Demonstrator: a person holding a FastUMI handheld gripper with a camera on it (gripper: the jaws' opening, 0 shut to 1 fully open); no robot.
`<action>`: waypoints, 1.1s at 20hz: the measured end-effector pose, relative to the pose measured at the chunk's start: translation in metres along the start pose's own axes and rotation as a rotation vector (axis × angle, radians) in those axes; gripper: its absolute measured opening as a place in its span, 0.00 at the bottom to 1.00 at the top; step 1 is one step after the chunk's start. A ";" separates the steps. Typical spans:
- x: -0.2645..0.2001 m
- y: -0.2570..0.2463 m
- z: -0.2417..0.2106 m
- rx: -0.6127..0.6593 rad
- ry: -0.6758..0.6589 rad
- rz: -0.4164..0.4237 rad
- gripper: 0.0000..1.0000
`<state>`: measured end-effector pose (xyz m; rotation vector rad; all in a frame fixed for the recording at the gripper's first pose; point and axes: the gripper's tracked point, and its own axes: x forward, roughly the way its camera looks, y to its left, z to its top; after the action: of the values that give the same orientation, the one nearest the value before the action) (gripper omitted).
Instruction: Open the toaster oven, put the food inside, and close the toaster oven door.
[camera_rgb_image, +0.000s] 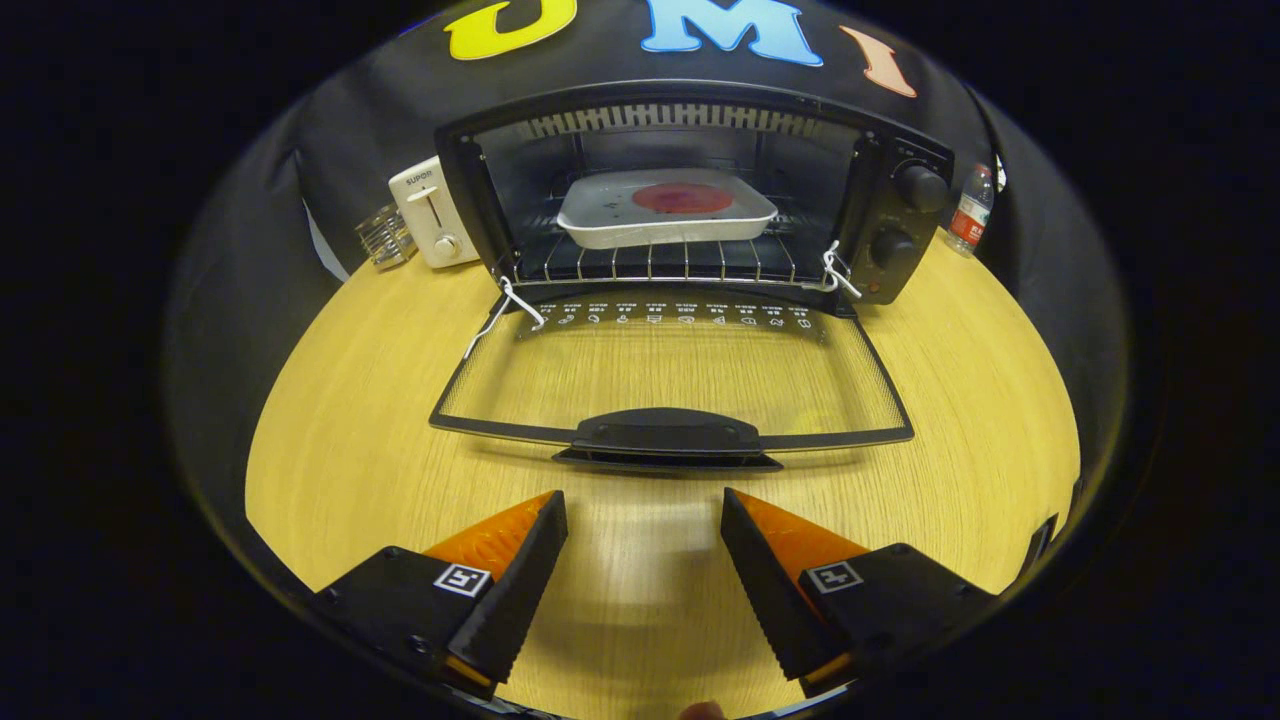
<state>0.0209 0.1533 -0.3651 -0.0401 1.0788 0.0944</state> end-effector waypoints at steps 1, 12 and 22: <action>0.003 -0.001 0.001 -0.002 0.002 -0.010 0.99; 0.011 -0.004 0.006 0.025 0.008 -0.076 0.99; -0.019 -0.004 0.019 0.006 -0.086 -0.087 0.99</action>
<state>0.0292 0.1500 -0.3394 -0.0775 0.9900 0.0141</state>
